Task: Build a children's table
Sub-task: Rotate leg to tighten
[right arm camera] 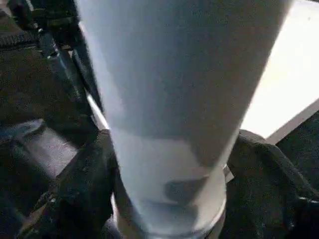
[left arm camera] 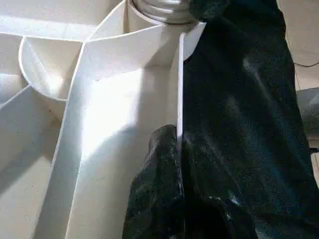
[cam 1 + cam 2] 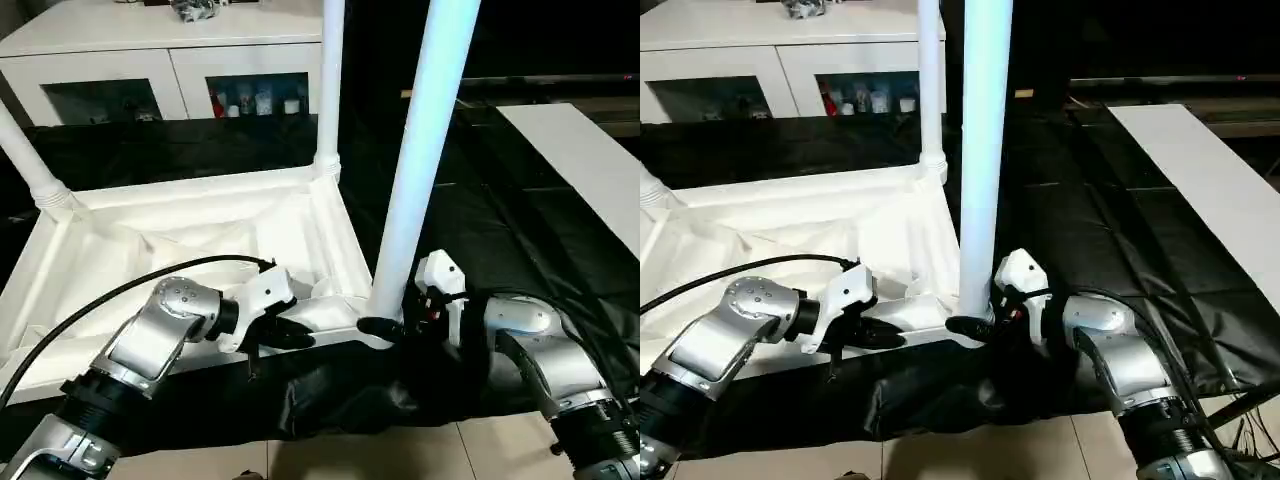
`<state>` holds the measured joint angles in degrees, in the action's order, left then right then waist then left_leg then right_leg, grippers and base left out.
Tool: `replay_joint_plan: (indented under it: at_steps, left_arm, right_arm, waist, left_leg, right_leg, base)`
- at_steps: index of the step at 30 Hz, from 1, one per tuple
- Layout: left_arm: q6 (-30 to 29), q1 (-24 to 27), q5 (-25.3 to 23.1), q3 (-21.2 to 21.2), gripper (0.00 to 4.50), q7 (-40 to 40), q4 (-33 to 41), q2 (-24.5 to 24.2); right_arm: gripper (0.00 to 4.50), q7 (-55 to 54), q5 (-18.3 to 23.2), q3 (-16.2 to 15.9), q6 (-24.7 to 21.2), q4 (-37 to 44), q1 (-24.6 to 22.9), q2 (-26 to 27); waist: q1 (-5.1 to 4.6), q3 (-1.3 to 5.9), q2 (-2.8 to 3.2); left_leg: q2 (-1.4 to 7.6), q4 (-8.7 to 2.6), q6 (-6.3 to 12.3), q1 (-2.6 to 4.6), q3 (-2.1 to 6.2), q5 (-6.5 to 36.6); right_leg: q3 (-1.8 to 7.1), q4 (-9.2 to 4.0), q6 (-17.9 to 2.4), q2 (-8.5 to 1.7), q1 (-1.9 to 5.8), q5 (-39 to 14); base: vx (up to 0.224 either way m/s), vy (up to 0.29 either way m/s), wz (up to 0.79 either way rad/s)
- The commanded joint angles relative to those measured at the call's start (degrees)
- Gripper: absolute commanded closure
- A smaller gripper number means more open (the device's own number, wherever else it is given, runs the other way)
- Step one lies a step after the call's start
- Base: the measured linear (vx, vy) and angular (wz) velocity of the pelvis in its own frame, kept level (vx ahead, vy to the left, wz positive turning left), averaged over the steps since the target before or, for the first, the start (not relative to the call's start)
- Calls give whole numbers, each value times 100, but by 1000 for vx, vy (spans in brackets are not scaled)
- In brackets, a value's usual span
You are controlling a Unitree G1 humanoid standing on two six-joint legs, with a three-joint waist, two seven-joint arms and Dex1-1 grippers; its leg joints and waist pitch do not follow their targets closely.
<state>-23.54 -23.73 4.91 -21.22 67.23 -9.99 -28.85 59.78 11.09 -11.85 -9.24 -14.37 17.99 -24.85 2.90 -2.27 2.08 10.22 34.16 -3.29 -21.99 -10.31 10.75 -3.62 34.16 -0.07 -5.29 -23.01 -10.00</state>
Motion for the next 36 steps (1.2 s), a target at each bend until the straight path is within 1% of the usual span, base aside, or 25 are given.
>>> replay_joint_plan:
  at_steps: [1, 4, 8, 10, 12, 13, 16, 17, 18, 19, 20, 21, 22, 23, 25, 26, 27, 28, 29, 30, 31, 32, 34, 35, 36]
  left_arm:
    - [-43, 59, 50, -94, 450, 102, 66, -69]
    - [-71, 58, 30, -74, 450, 90, 85, -65]
    - [-52, 42, 5, -72, 450, 64, 56, -45]
    - [-47, 28, 0, -64, 450, 20, 39, -18]
    - [-3, -29, -58, 22, 450, -278, -86, 139]
    - [2, -38, -66, 33, 450, -318, -105, 161]
    - [-27, -272, -257, 202, 450, -1188, -528, 656]
    - [-21, -348, -341, 222, 450, -1468, -657, 812]
    - [-150, -492, -447, 272, 450, -2015, -889, 1168]
    - [-196, -566, -500, 305, 450, -2301, -1007, 1345]
    - [-215, -582, -506, 315, 450, -2363, -1033, 1386]
    - [-363, -715, -551, 403, 450, -2865, -1248, 1712]
    - [-362, -754, -567, 418, 450, -2997, -1317, 1796]
    - [-299, -831, -610, 431, 450, -3232, -1459, 1941]
    - [-133, -963, -664, 445, 450, -3552, -1694, 2166]
    - [-21, -1011, -697, 445, 450, -3637, -1777, 2219]
    - [33, -1047, -695, 450, 450, -3637, -1836, 2257]
    - [33, -1047, -695, 450, 450, -3637, -1836, 2257]
    - [135, -1086, -742, 450, 450, -3537, -1916, 2265]
    - [144, -1079, -754, 447, 450, -3472, -1899, 2240]
    - [192, -1041, -770, 408, 450, -3321, -1823, 2149]
    - [194, -1035, -768, 403, 450, -3304, -1814, 2135]
    - [208, -924, -729, 334, 450, -3024, -1672, 1913]
    - [202, -887, -707, 338, 450, -2953, -1636, 1853]
    - [200, -842, -691, 343, 450, -2872, -1587, 1770]
  right_arm:
    - [130, 53, -35, -41, -33, 20, 29, -66]
    - [167, 66, -46, -57, -47, 6, 5, -73]
    - [178, 59, -81, -91, -41, -44, -15, -85]
    - [185, -100, -87, -19, -103, -103, 7, 10]
    - [185, -562, -131, 119, -167, -287, 97, 244]
    - [186, -625, -141, 134, -168, -312, 108, 273]
    - [187, -1848, -265, 413, -300, -751, 320, 903]
    - [187, -2173, -275, 478, -358, -858, 378, 1100]
    - [187, -3009, -346, 620, -485, -1148, 535, 1537]
    - [187, -3383, -402, 663, -510, -1294, 617, 1725]
    - [187, -3470, -418, 670, -509, -1329, 637, 1763]
    - [187, -4154, -558, 720, -483, -1607, 794, 2065]
    - [187, -4304, -568, 741, -488, -1691, 843, 2148]
    - [188, -4535, -545, 794, -524, -1858, 945, 2306]
    - [188, -4858, -534, 829, -427, -2191, 1162, 2542]
    - [188, -4962, -543, 851, -361, -2297, 1237, 2609]
    - [188, -5034, -562, 863, -265, -2391, 1310, 2654]
    - [188, -5034, -562, 863, -265, -2391, 1310, 2654]
    - [188, -4942, -615, 928, -4, -2453, 1399, 2718]
    - [188, -4814, -593, 968, 100, -2404, 1397, 2726]
    - [118, -4532, -592, 928, 247, -2231, 1335, 2658]
    - [118, -4508, -595, 918, 260, -2208, 1324, 2643]
    - [112, -4173, -544, 861, 351, -1851, 1150, 2413]
    - [91, -4112, -556, 848, 372, -1773, 1109, 2313]
    - [79, -3997, -592, 795, 381, -1661, 1052, 2159]
  waist:
    - [-6, 327, -38]
    - [-4, 328, -34]
    - [-3, 328, -39]
    - [-5, 328, -36]
    - [-11, 325, -32]
    - [-22, 316, -30]
    - [-67, 299, -61]
    - [-95, 287, -48]
    - [-103, 291, -51]
    - [-130, 287, -42]
    - [-131, 298, -49]
    - [-151, 285, -36]
    - [-147, 290, -37]
    - [-150, 305, -55]
    - [-146, 307, -51]
    - [-130, 317, -46]
    - [-131, 317, -60]
    - [-122, 321, -55]
    - [-117, 326, -61]
    - [-114, 331, -62]
    - [-100, 335, -63]
    - [-93, 338, -62]
    - [-105, 335, -58]
    - [-103, 346, -61]
    - [-110, 353, -54]
  left_leg:
    - [277, -444, 354, 89, 85, 1224]
    - [272, -435, 397, 88, 81, 1156]
    - [271, -433, 385, 95, 79, 1194]
    - [270, -435, 368, 96, 81, 1203]
    - [270, -434, 362, 95, 77, 1198]
    - [263, -441, 315, 97, 79, 1287]
    - [247, -460, 146, 106, 89, 1509]
    - [244, -466, 65, 109, 100, 1644]
    - [238, -465, 18, 116, 105, 1655]
    - [235, -474, -69, 122, 117, 1721]
    - [236, -474, -104, 123, 129, 1731]
    - [231, -484, -127, 116, 127, 1822]
    - [227, -481, -132, 132, 129, 1864]
    - [215, -468, -104, 131, 125, 1878]
    - [208, -464, -52, 122, 119, 1839]
    - [213, -466, -29, 113, 122, 1764]
    - [212, -464, -8, 108, 116, 1731]
    - [214, -465, 22, 101, 112, 1694]
    - [212, -458, 59, 85, 103, 1661]
    - [209, -454, 71, 85, 104, 1613]
    - [221, -455, 123, 83, 97, 1514]
    - [226, -447, 174, 81, 94, 1448]
    - [222, -457, 233, 34, 103, 1383]
    - [227, -458, 249, 27, 113, 1327]
    - [238, -443, 281, 47, 103, 1227]
  right_leg:
    - [233, -363, -1311, -283, 262, -1225]
    - [227, -358, -1357, -281, 264, -1135]
    - [228, -366, -1349, -284, 264, -1214]
    - [226, -366, -1339, -278, 265, -1234]
    - [230, -366, -1348, -280, 256, -1226]
    - [225, -383, -1331, -279, 248, -1370]
    - [219, -431, -1176, -284, 232, -1878]
    - [216, -459, -1096, -293, 213, -2138]
    - [212, -466, -1055, -296, 211, -2220]
    - [211, -479, -1012, -296, 189, -2343]
    - [202, -477, -974, -300, 202, -2374]
    - [203, -499, -905, -297, 182, -2425]
    - [199, -516, -881, -299, 177, -2464]
    - [200, -524, -853, -297, 177, -2451]
    - [206, -532, -846, -295, 170, -2368]
    - [202, -522, -851, -300, 186, -2245]
    - [201, -520, -854, -292, 186, -2176]
    - [202, -508, -867, -296, 193, -2082]
    - [207, -508, -862, -303, 199, -2015]
    - [206, -497, -874, -301, 206, -1963]
    - [212, -484, -920, -301, 210, -1817]
    - [211, -470, -960, -298, 214, -1724]
    - [201, -449, -974, -290, 256, -1599]
    - [197, -436, -971, -297, 276, -1537]
    - [201, -418, -1049, -290, 259, -1359]
  base:
    - [0, 0, 0]
    - [0, 0, 0]
    - [0, 0, 0]
    - [0, 0, 0]
    - [0, 0, 0]
    - [0, 0, 0]
    - [0, 0, 0]
    - [0, 0, 0]
    - [0, 0, 0]
    - [0, 0, 0]
    - [0, 0, 0]
    - [0, 0, 0]
    - [0, 0, 0]
    - [0, 0, 0]
    - [0, 0, 0]
    - [0, 0, 0]
    - [0, 0, 0]
    - [0, 0, 0]
    - [0, 0, 0]
    - [0, 0, 0]
    - [0, 0, 0]
    - [0, 0, 0]
    - [0, 0, 0]
    - [0, 0, 0]
    - [0, 0, 0]
